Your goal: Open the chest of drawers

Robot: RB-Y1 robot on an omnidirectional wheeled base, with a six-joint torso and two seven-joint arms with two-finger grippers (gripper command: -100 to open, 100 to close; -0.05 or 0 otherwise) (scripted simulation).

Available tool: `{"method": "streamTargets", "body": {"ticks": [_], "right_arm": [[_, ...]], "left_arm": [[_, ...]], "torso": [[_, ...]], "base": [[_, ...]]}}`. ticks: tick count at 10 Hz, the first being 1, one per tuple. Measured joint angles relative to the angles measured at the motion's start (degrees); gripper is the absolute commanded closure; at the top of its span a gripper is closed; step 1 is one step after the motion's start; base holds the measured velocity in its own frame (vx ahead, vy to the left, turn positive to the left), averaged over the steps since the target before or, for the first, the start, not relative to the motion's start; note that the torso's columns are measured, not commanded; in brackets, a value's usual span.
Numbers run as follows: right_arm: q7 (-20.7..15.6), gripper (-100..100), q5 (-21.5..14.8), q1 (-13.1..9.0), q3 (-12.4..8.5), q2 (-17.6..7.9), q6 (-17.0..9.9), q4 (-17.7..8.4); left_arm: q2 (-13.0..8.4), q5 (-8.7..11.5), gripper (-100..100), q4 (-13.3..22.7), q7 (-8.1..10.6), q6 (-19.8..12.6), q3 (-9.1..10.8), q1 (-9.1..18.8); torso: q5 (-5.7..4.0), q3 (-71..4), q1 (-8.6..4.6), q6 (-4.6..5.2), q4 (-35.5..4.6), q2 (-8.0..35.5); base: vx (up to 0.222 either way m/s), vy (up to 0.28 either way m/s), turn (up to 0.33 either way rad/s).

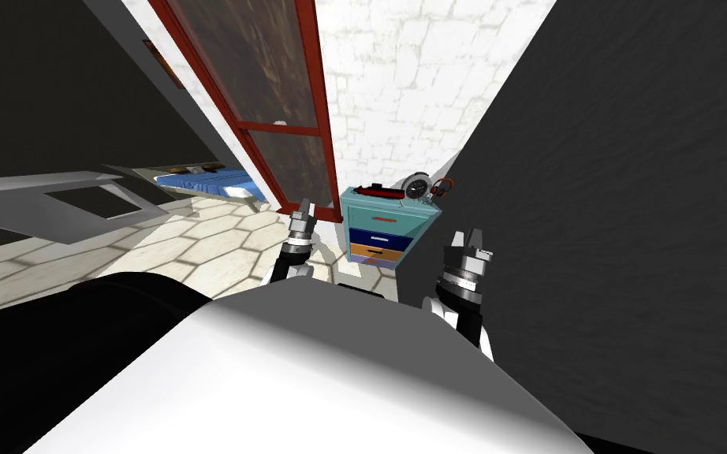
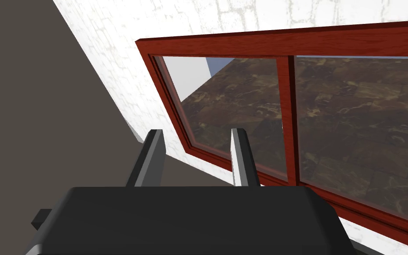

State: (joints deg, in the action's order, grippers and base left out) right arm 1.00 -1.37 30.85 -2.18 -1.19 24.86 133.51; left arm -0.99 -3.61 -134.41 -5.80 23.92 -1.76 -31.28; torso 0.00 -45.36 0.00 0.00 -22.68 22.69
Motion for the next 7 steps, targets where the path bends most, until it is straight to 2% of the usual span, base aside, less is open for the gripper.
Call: {"method": "streamTargets", "body": {"ticks": [3, 4, 5, 7], "right_arm": [[0.0, 0, 0.0, 0.0, 0.0, 0.0, 0.0, 0.0], [0.0, -100, 0.0, 0.0, 0.0, 0.0, 0.0, 0.0], [-0.2, -100, -0.9, -0.7, -0.1, -1.4, -0.9, -1.0], [-0.7, -100, -3.6, -1.3, 0.0, -3.8, -3.4, -3.2]], "left_arm": [[0.0, 0.0, 0, 0.0, 0.00, 0.0, 0.00, 0.0], [0.0, 0.0, 0, 0.0, 0.00, 0.0, 0.00, 0.0], [0.0, 0.0, 0, 0.0, 0.00, 0.0, -0.01, 0.0], [0.0, 0.0, 0, 0.0, 0.00, 0.0, 0.00, 0.0]], "torso": [[0.00, -25.4, 0.00, 0.00, -12.7, 12.7], [0.00, -33.8, 0.00, 0.00, -16.9, 16.9], [0.00, -37.8, 0.01, -0.04, -18.8, 18.9], [0.00, -39.1, 0.00, 0.00, -19.5, 19.6]], "base": [[0.000, 0.000, 0.000], [-0.013, 0.004, 0.225], [-0.028, -0.003, 0.226], [-0.035, 0.000, 0.208]]}}
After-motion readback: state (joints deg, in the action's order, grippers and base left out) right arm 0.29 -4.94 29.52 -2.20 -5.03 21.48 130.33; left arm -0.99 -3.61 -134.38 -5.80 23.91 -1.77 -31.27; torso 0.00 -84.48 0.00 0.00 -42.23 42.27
